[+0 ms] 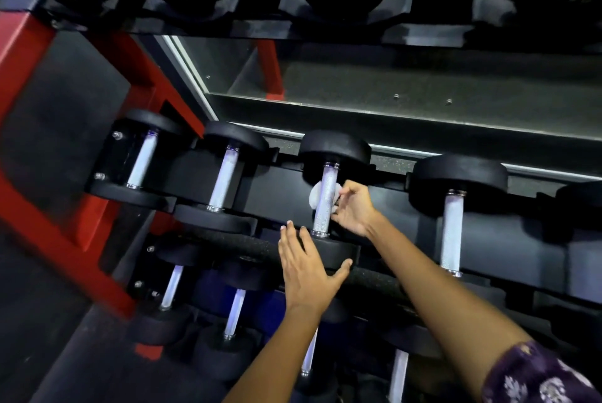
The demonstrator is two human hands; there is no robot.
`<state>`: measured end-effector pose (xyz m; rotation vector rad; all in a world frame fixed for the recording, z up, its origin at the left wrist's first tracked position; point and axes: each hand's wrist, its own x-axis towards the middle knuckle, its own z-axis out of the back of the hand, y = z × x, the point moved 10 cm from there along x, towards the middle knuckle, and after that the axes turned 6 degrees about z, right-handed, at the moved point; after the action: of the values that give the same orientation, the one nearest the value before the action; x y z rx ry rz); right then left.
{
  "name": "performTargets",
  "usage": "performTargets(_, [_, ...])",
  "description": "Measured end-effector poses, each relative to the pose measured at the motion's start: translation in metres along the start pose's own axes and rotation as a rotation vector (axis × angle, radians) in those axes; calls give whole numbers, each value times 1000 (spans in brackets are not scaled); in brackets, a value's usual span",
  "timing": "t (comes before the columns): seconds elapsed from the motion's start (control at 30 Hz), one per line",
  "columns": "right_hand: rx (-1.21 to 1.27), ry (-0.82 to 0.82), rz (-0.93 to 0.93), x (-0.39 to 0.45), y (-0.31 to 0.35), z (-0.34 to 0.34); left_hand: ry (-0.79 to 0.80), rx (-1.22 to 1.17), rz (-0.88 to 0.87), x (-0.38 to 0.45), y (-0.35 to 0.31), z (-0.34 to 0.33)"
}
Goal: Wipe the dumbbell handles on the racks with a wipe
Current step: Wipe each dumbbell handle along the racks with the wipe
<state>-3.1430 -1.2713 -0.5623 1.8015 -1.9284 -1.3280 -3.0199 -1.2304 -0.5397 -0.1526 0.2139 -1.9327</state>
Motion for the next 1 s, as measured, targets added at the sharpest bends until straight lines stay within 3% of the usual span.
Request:
performTargets(0.07, [130, 4, 18, 6, 4, 4, -1, -5, -3, 1, -1, 1])
performTargets(0.13, [230, -114, 78, 26, 9, 18, 10, -3, 0, 2, -1, 1])
performTargets(0.2, [108, -194, 134, 27, 12, 20, 18, -4, 0, 3, -1, 1])
performTargets(0.33, [-50, -184, 1, 6, -13, 29, 26, -21, -8, 0, -2, 2])
performTargets(0.4, [-232, -215, 89, -4, -11, 42, 30, -31, -3, 1, -2, 3])
performTargets(0.53, [-879, -289, 392, -2, 15, 44, 37, -30, 9, 2, -1, 3])
performTargets(0.63, [-955, -372, 532, 3, 41, 42, 57, -26, 14, 0, 0, 0])
performTargets(0.7, [-1113, -222, 630, 1, 41, 11, 67, -30, 14, 1, -1, -1])
performTargets(0.8, [-1510, 168, 613, -2, 4, -37, 80, -45, 17, 0, 0, -3])
performTargets(0.83, [-1568, 175, 592, 5, 8, -38, 84, -51, 22, 0, 0, -2])
performTargets(0.93, [-1555, -92, 567, 34, 51, -26, 104, -68, 20, -1, 0, 1])
performTargets(1.0, [-1587, -93, 521, 37, 47, -25, 108, -75, 12, -1, 1, 3])
